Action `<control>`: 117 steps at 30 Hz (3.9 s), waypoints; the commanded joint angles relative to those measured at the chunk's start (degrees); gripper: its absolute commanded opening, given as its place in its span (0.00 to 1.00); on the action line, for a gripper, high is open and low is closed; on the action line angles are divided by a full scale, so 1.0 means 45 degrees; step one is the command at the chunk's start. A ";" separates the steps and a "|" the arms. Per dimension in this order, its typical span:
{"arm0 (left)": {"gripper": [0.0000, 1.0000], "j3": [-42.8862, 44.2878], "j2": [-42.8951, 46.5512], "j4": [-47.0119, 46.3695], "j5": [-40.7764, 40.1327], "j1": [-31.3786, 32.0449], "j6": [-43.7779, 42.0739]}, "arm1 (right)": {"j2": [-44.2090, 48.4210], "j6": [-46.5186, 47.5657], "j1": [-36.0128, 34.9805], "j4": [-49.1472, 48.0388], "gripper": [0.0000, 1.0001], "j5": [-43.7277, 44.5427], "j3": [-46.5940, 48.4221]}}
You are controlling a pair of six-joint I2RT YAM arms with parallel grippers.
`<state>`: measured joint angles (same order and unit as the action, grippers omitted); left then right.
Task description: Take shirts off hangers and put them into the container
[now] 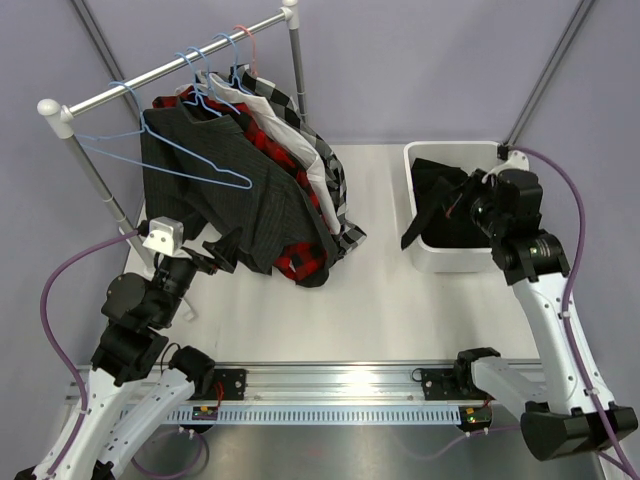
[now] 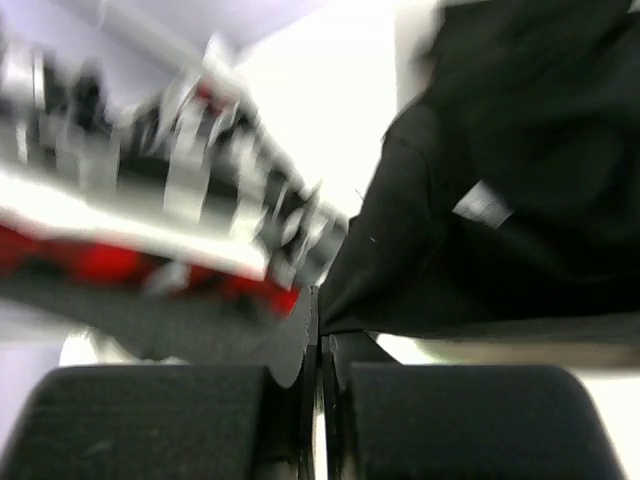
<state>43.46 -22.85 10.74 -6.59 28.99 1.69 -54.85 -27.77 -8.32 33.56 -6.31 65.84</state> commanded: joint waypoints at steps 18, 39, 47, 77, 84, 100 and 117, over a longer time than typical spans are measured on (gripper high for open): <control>0.99 -0.0147 0.0195 -0.0571 -0.0469 -0.0056 -0.0279 | -0.9952 0.1346 0.2727 0.0370 0.00 0.5231 0.4020; 0.99 -0.0108 -0.0020 -0.0512 -0.0332 -0.0056 -0.0201 | -0.6275 0.3064 0.1520 0.1390 0.73 0.5347 0.5308; 0.99 -0.0030 -0.0214 -0.0298 -0.0859 -0.0076 -0.0025 | -0.3399 0.4862 -0.1196 0.0006 0.86 0.3049 0.5135; 0.99 -0.0830 -0.0098 0.1675 -0.5548 -0.0193 0.1401 | -1.1578 0.7889 -0.9304 -0.2164 0.79 -0.0669 1.3061; 0.99 -0.0850 0.0059 0.1675 -0.5528 -0.0212 0.1382 | -1.2635 0.8085 -0.9421 -0.2341 0.72 -0.0981 1.3961; 0.99 -0.0869 0.0176 0.1675 -0.5450 -0.0252 0.1381 | -1.3495 0.7617 -0.9499 -0.2575 0.33 -0.2036 1.4899; 0.99 -0.0869 0.0156 0.1675 -0.5411 -0.0291 0.1381 | -1.5115 0.7070 -0.9558 -0.2165 0.35 -0.1392 1.6794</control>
<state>39.72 -22.83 20.95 -30.20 28.01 7.14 -121.99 4.67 -50.39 24.73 -13.96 138.74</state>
